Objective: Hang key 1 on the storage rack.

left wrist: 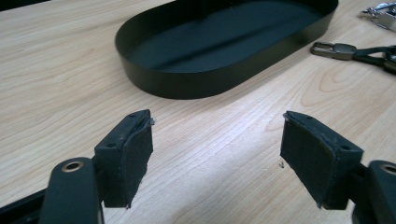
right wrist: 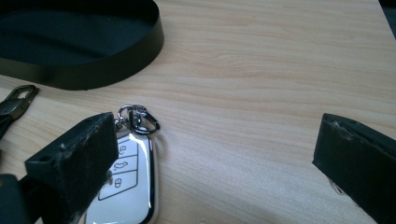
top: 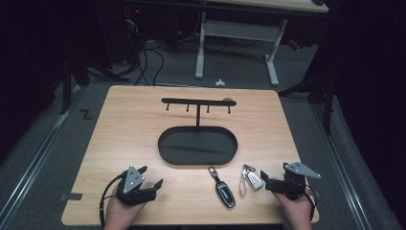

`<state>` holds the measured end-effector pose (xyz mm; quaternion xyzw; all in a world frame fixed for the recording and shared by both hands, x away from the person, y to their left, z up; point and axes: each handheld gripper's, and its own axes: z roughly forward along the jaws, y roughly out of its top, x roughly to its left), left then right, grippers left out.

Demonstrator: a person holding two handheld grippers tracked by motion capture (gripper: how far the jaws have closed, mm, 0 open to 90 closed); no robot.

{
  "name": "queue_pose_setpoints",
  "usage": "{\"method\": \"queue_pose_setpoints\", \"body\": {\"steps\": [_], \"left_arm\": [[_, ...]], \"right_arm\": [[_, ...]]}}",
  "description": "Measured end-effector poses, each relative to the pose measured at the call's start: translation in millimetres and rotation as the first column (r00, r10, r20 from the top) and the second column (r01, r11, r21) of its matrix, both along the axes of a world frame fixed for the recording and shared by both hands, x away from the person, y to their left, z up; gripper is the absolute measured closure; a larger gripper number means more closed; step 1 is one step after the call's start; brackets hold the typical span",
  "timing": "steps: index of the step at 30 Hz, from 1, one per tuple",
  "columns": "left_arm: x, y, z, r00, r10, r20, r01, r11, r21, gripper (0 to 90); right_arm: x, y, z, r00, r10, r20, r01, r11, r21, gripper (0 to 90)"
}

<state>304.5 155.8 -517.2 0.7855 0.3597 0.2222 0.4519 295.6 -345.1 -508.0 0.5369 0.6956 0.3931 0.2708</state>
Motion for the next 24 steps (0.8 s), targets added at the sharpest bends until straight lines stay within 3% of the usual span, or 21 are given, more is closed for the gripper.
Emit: {"method": "queue_pose_setpoints", "body": {"steps": [3, 10, 17, 24], "left_arm": [[2.7, 0.8, 0.4, 1.0000, 0.010, 0.000, -0.010, 0.9998, -0.016, 25.6], [7.9, -7.9, -2.1, 1.0000, 0.000, -0.005, 0.000, 1.0000, 0.002, 25.1], [5.3, -5.7, -0.8, 1.0000, -0.003, -0.006, 0.003, 1.0000, -0.005, 25.0], [4.5, -7.1, -1.4, 0.9999, -0.011, -0.010, 0.011, 0.9999, -0.005, 25.2]], "right_arm": [[-2.3, 1.4, 0.6, 0.9999, 0.009, 0.009, -0.009, 1.000, -0.002, 1.7], [-11.1, -1.8, 7.6, 0.9988, 0.015, 0.046, -0.016, 1.000, 0.016, 2.0], [-11.1, -0.7, 8.2, 0.9990, 0.009, 0.044, -0.012, 0.999, 0.050, 2.1], [-14.8, 14.6, 12.1, 0.9955, 0.076, 0.056, -0.078, 0.997, 0.024, 7.7]]}}
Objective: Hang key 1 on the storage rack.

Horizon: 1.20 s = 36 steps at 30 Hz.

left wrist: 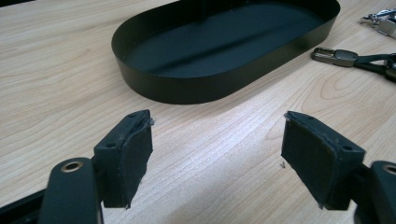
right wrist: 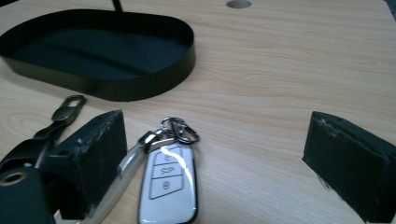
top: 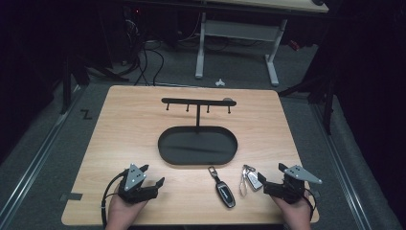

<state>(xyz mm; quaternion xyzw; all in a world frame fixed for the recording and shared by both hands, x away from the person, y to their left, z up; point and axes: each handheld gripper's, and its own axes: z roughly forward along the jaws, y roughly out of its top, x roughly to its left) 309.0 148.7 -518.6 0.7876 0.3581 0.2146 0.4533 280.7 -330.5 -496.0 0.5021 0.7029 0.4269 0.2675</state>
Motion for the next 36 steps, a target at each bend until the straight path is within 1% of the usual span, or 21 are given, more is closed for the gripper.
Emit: {"method": "queue_pose_setpoints", "body": {"steps": [1, 4, 7, 9, 11, 12, 13, 15, 19, 20, 21, 25, 27, 28, 35, 36], "left_arm": [[0.0, 0.0, 0.0, 1.0000, 0.000, 0.000, 0.000, 1.0000, 0.000, 25.2], [-0.4, -1.3, -0.9, 0.9999, -0.011, -0.006, 0.011, 0.9999, 0.012, 25.3], [-0.9, -1.9, -0.6, 0.9999, -0.015, -0.004, 0.015, 0.9998, 0.015, 25.4], [-1.1, -2.0, -0.4, 0.9999, -0.016, -0.004, 0.016, 0.9998, 0.013, 25.4], [-1.3, -2.2, -0.3, 0.9998, -0.020, -0.003, 0.020, 0.9997, 0.015, 25.4], [-1.4, -2.4, -0.4, 0.9998, -0.022, -0.004, 0.022, 0.9996, 0.015, 25.4], [-1.6, -2.6, -0.4, 0.9997, -0.023, -0.005, 0.023, 0.9996, 0.016, 25.4], [-1.6, -3.3, -0.7, 0.9997, -0.025, -0.003, 0.025, 0.9995, 0.018, 25.5], [-1.9, -4.7, -0.7, 0.9994, -0.034, -0.002, 0.034, 0.9991, 0.025, 25.4], [-2.0, -4.9, -0.6, 0.9994, -0.034, -0.001, 0.034, 0.9991, 0.026, 25.4], [-2.2, -5.0, -0.6, 0.9994, -0.035, -0.001, 0.035, 0.9991, 0.026, 25.4], [-2.1, -5.0, -0.5, 0.9993, -0.037, 0.000, 0.037, 0.9990, 0.024, 25.5], [-2.1, -5.2, -0.4, 0.9993, -0.037, 0.000, 0.037, 0.9990, 0.024, 25.5], [-2.2, -5.4, -0.3, 0.9993, -0.038, 0.000, 0.038, 0.9990, 0.024, 25.4], [-2.6, -5.7, -0.2, 0.9991, -0.042, 0.002, 0.042, 0.9988, 0.025, 25.4], [-2.8, -5.8, -0.3, 0.9991, -0.042, 0.003, 0.042, 0.9988, 0.025, 25.4]], "right_arm": [[0.0, 0.0, 0.0, 1.0000, 0.000, 0.000, 0.000, 1.000, 0.000, 7.7], [-1.5, 7.6, 1.2, 0.9995, 0.032, 0.000, -0.032, 0.999, -0.010, 11.6], [-2.9, 16.5, 1.2, 0.9976, 0.068, 0.002, -0.068, 0.997, -0.038, 13.9], [-3.2, 18.5, 1.2, 0.9973, 0.073, 0.001, -0.073, 0.997, -0.037, 14.4], [-4.2, 23.1, 1.0, 0.9959, 0.090, -0.002, -0.090, 0.995, -0.036, 15.4], [-5.1, 29.1, 0.6, 0.9944, 0.106, -0.001, -0.106, 0.993, -0.049, 16.2], [-5.1, 29.1, 0.6, 0.9944, 0.106, -0.001, -0.106, 0.993, -0.049, 16.2], [-5.7, 36.4, 0.0, 0.9928, 0.120, 0.002, -0.120, 0.991, -0.062, 17.6], [-5.7, 51.1, -0.2, 0.9887, 0.150, -0.005, -0.150, 0.987, -0.054, 19.4], [-6.1, 57.5, -0.6, 0.9861, 0.166, -0.006, -0.166, 0.984, -0.062, 19.9], [-6.1, 57.5, -0.6, 0.9861, 0.166, -0.006, -0.166, 0.984, -0.062, 19.9], [-7.4, 68.2, -2.3, 0.9808, 0.195, -0.012, -0.195, 0.978, -0.078, 20.6], [-7.4, 70.2, -2.7, 0.9801, 0.198, -0.012, -0.199, 0.977, -0.076, 20.6], [-7.5, 73.9, -3.2, 0.9783, 0.207, -0.013, -0.207, 0.975, -0.078, 20.7], [-7.9, 79.8, -4.8, 0.9753, 0.220, -0.021, -0.221, 0.972, -0.080, 22.0], [-7.8, 80.2, -5.0, 0.9748, 0.222, -0.023, -0.223, 0.971, -0.082, 23.7]]}}
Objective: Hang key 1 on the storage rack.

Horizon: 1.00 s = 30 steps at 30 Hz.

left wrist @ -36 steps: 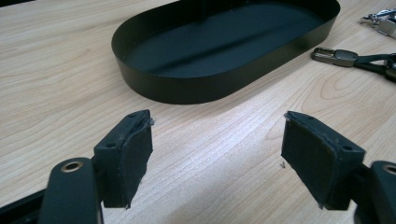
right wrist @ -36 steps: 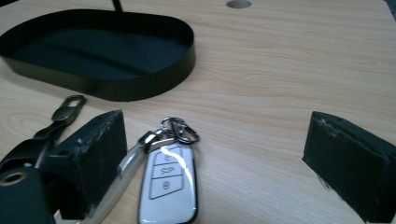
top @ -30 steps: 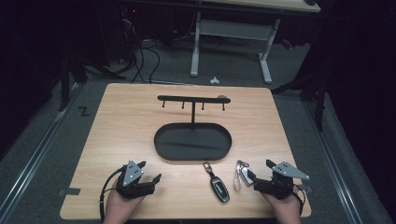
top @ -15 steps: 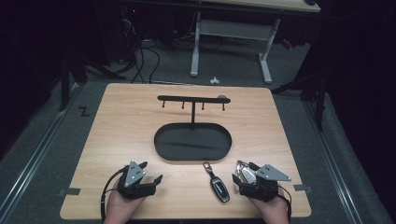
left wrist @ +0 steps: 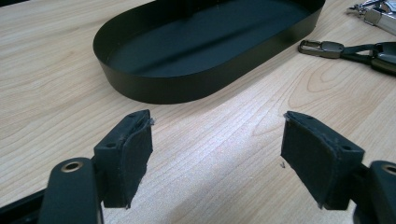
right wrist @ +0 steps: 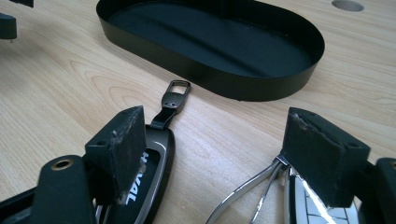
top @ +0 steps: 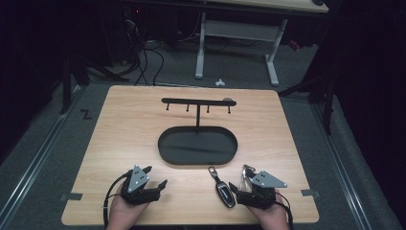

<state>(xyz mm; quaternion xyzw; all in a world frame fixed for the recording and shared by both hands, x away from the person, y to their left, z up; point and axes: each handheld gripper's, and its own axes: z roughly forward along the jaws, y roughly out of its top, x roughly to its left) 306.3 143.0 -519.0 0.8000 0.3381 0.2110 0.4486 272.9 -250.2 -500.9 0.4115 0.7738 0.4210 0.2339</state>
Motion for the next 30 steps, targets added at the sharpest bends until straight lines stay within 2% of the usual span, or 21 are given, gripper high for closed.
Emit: {"method": "queue_pose_setpoints", "body": {"steps": [2, 5, 11, 12, 14, 16, 18, 21, 24, 30], "left_arm": [[-0.5, 0.4, -0.2, 1.0000, 0.007, -0.001, -0.007, 1.0000, 0.006, 25.4], [-1.1, 3.1, -0.7, 0.9998, 0.017, -0.011, -0.017, 0.9998, -0.009, 25.5], [-1.6, 4.3, -0.8, 0.9998, 0.015, -0.009, -0.015, 0.9998, -0.010, 25.5], [-1.5, 4.2, -0.7, 0.9999, 0.011, -0.008, -0.011, 0.9999, -0.007, 25.5], [-1.5, 4.5, -1.0, 0.9999, 0.008, -0.007, -0.008, 1.0000, -0.006, 25.5], [-1.2, 5.2, -1.3, 1.0000, 0.006, -0.007, -0.006, 1.0000, -0.007, 25.5], [-0.9, 6.2, -1.2, 1.0000, 0.007, -0.007, -0.007, 0.9999, -0.009, 25.4], [-1.0, 7.6, -0.9, 0.9999, 0.007, -0.007, -0.007, 0.9999, -0.013, 25.5], [-1.3, 7.3, -0.3, 1.0000, 0.006, -0.005, -0.006, 0.9999, -0.014, 25.5], [-1.6, 5.6, 0.3, 1.0000, 0.003, -0.005, -0.003, 0.9999, -0.011, 25.4]], "right_arm": [[0.4, 0.2, 0.2, 1.0000, 0.005, -0.006, -0.005, 1.000, -0.003, 24.0], [3.4, 1.2, 2.9, 0.9997, 0.013, -0.021, -0.012, 1.000, 0.008, 25.2], [6.0, 10.1, 7.7, 0.9962, 0.053, -0.069, -0.055, 0.998, -0.014, 27.7], [3.6, 15.1, 5.6, 0.9933, 0.067, -0.094, -0.070, 0.997, -0.024, 29.0], [1.4, 18.3, 4.0, 0.9918, 0.071, -0.106, -0.075, 0.997, -0.029, 29.3], [-2.9, 25.3, -0.1, 0.9894, 0.086, -0.117, -0.093, 0.994, -0.058, 30.6], [-6.5, 34.0, -6.9, 0.9854, 0.104, -0.135, -0.114, 0.991, -0.070, 35.4], [-7.8, 38.5, -10.2, 0.9840, 0.109, -0.141, -0.120, 0.990, -0.074, 37.5], [-9.0, 43.9, -15.3, 0.9855, 0.084, -0.148, -0.102, 0.987, -0.123, 39.1], [-10.9, 44.6, -22.1, 0.9829, 0.069, -0.171, -0.096, 0.984, -0.153, 41.7]]}}
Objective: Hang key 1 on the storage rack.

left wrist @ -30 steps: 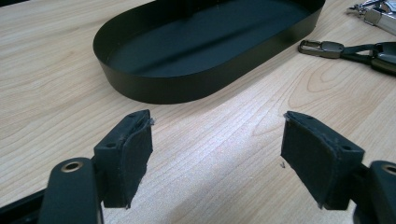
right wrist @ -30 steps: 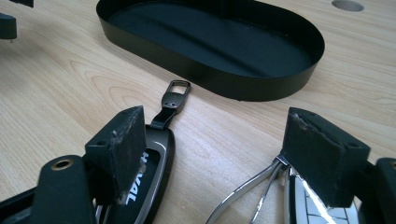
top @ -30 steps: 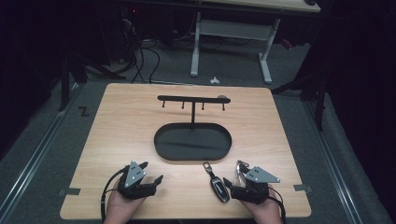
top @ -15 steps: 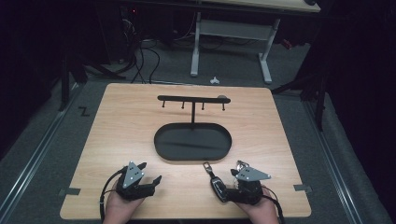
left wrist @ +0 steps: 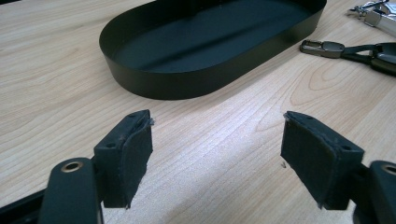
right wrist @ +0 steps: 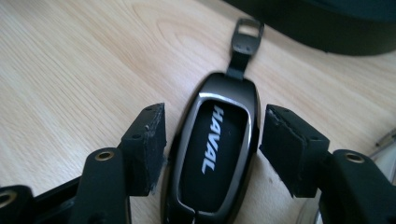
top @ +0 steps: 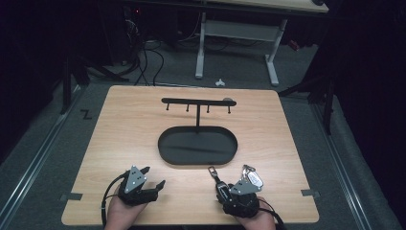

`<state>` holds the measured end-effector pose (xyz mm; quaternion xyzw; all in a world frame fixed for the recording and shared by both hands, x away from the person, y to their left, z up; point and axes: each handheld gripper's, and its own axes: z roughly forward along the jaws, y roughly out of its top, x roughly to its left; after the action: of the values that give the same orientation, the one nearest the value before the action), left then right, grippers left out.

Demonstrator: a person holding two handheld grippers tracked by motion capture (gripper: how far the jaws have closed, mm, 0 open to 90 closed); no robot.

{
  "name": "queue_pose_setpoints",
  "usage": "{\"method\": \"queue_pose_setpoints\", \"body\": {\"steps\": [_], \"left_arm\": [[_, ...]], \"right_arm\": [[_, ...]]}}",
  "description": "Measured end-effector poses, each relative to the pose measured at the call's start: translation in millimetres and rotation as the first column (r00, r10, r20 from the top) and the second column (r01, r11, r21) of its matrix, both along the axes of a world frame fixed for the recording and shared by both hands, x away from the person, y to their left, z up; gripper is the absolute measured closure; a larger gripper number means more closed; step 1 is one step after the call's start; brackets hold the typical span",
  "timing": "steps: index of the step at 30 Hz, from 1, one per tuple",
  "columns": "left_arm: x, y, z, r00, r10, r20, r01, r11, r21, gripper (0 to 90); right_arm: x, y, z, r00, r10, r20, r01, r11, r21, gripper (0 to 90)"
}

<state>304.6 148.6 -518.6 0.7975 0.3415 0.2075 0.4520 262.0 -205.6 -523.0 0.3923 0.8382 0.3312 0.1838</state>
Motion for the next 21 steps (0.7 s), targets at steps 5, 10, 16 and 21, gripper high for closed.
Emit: {"method": "queue_pose_setpoints", "body": {"steps": [5, 10, 16, 21], "left_arm": [[0.3, -1.7, -0.1, 1.0000, -0.006, 0.004, 0.006, 1.0000, 0.006, 25.5], [0.6, -1.0, -0.1, 1.0000, -0.007, 0.002, 0.007, 1.0000, 0.004, 25.5], [0.3, -0.2, 0.6, 1.0000, -0.009, 0.000, 0.009, 1.0000, 0.003, 25.5], [0.2, -0.6, 0.8, 0.9999, -0.011, 0.001, 0.011, 0.9999, 0.002, 25.5]], "right_arm": [[-0.9, -2.4, -2.5, 0.9998, -0.009, -0.017, 0.010, 1.000, 0.010, 48.5], [0.6, -10.7, -1.8, 0.9993, -0.027, -0.026, 0.027, 1.000, 0.009, 48.5], [-1.2, -27.6, -1.3, 0.9983, -0.054, -0.023, 0.054, 0.999, 0.006, 48.6], [-2.0, -32.4, -1.4, 0.9978, -0.063, -0.020, 0.063, 0.998, 0.003, 48.5]]}}
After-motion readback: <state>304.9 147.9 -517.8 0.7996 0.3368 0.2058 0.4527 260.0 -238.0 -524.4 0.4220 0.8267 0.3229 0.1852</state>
